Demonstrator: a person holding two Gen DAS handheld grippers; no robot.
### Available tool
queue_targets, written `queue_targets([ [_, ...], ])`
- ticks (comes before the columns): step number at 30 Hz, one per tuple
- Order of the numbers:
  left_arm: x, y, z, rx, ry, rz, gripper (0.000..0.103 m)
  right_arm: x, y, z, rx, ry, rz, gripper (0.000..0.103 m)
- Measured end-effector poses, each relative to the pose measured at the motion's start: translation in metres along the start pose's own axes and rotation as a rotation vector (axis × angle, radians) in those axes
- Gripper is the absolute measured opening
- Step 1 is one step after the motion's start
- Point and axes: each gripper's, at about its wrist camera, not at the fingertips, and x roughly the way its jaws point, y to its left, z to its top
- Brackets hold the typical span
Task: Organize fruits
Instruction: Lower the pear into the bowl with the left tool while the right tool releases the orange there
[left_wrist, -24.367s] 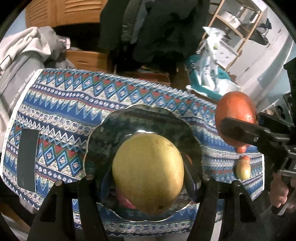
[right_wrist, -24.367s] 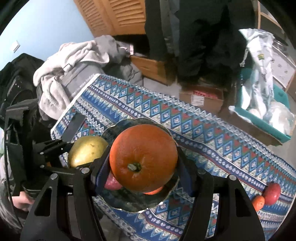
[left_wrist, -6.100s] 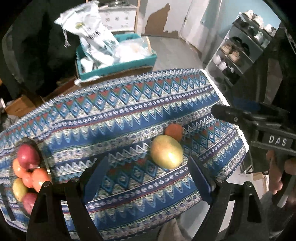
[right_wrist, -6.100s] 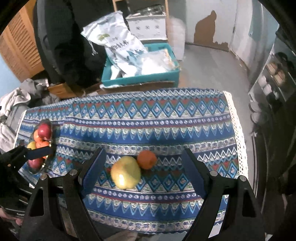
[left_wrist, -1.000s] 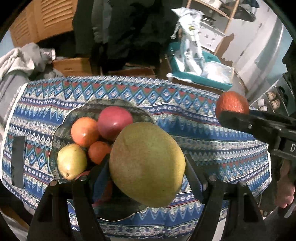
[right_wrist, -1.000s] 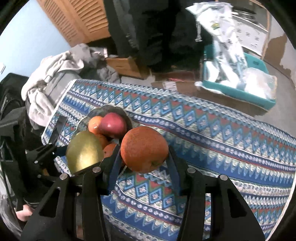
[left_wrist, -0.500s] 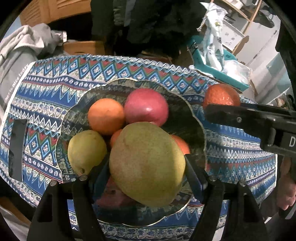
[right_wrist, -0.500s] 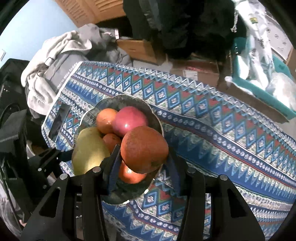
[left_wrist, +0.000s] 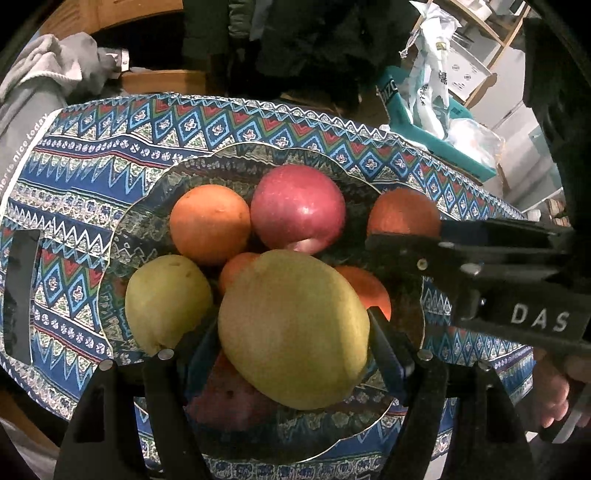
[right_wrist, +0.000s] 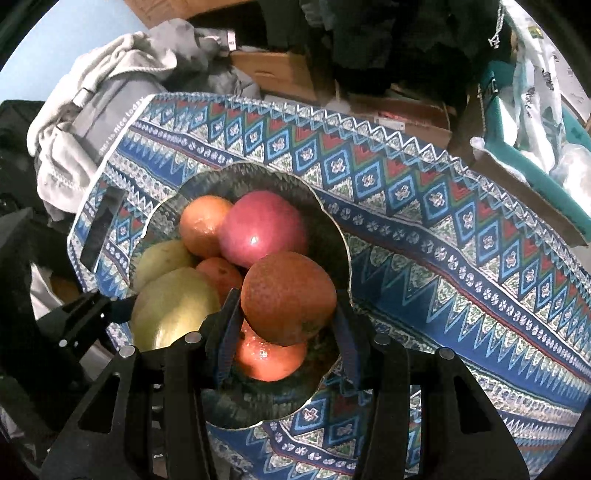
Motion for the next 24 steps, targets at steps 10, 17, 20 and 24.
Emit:
queue_targets([
  [10, -0.001, 0.001, -0.001, 0.002, -0.001, 0.000, 0.077, 0.015, -0.006, 0.000, 0.016, 0.037, -0.008, 0.049],
  [17, -0.013, 0.002, -0.001, -0.007, -0.017, 0.000, 0.077, 0.011, -0.009, 0.000, 0.025, 0.024, -0.012, 0.050],
  [20, -0.024, 0.001, -0.001, -0.006, -0.040, -0.002, 0.077, -0.001, -0.011, -0.001, 0.037, 0.002, -0.014, 0.050],
  [24, -0.043, -0.004, 0.001, 0.000, -0.071, 0.000, 0.077, -0.026, -0.009, -0.005, 0.045, -0.055, -0.058, 0.060],
])
